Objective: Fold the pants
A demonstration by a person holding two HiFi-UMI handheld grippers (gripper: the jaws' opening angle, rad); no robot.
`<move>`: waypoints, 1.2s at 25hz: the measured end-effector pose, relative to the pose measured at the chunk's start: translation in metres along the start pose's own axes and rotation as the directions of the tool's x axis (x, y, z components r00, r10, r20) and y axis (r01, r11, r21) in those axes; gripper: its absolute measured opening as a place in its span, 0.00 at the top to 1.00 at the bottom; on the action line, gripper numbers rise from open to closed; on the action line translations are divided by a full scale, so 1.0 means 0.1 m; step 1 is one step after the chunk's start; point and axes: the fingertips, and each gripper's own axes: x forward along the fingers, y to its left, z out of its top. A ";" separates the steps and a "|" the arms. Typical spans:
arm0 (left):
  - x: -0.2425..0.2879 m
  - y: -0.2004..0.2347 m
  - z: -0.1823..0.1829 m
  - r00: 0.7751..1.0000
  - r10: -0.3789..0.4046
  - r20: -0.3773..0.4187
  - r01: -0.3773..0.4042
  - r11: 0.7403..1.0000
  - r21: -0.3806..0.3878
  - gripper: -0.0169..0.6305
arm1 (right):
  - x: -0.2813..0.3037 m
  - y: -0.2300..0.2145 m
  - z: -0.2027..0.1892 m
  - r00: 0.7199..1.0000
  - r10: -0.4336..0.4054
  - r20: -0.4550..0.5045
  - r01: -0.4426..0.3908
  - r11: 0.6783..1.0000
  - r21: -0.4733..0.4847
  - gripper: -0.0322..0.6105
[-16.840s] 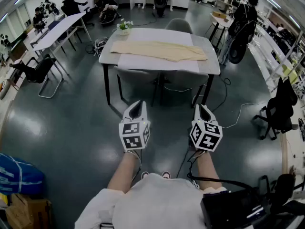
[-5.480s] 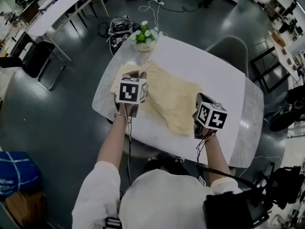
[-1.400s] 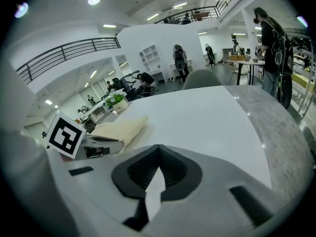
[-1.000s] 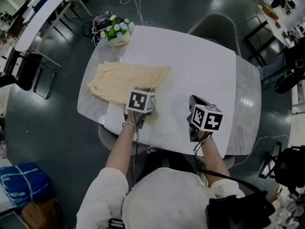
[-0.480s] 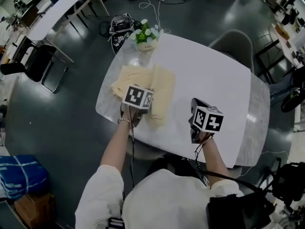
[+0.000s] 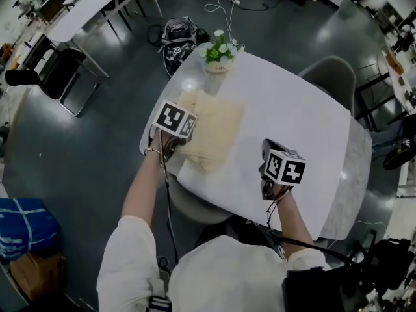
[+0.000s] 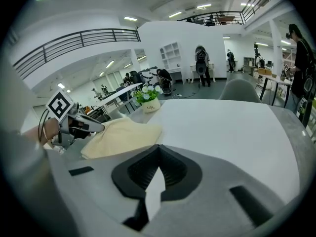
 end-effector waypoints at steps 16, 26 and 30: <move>-0.43 1.04 -0.18 0.904 0.345 0.254 -0.272 0.920 -0.283 0.94 | 0.06 0.05 -0.28 0.998 0.010 -0.068 -0.013 0.999 -0.047 0.96; -0.80 0.04 -0.27 0.846 0.296 0.444 -0.160 0.935 -0.318 0.94 | -0.08 0.21 -0.26 0.996 0.083 -0.025 -0.085 0.994 -0.070 0.96; -0.97 -0.42 -0.28 0.810 0.341 0.477 -0.188 0.921 -0.340 0.94 | -0.30 0.20 -0.23 0.994 0.105 0.018 -0.103 0.992 -0.071 0.96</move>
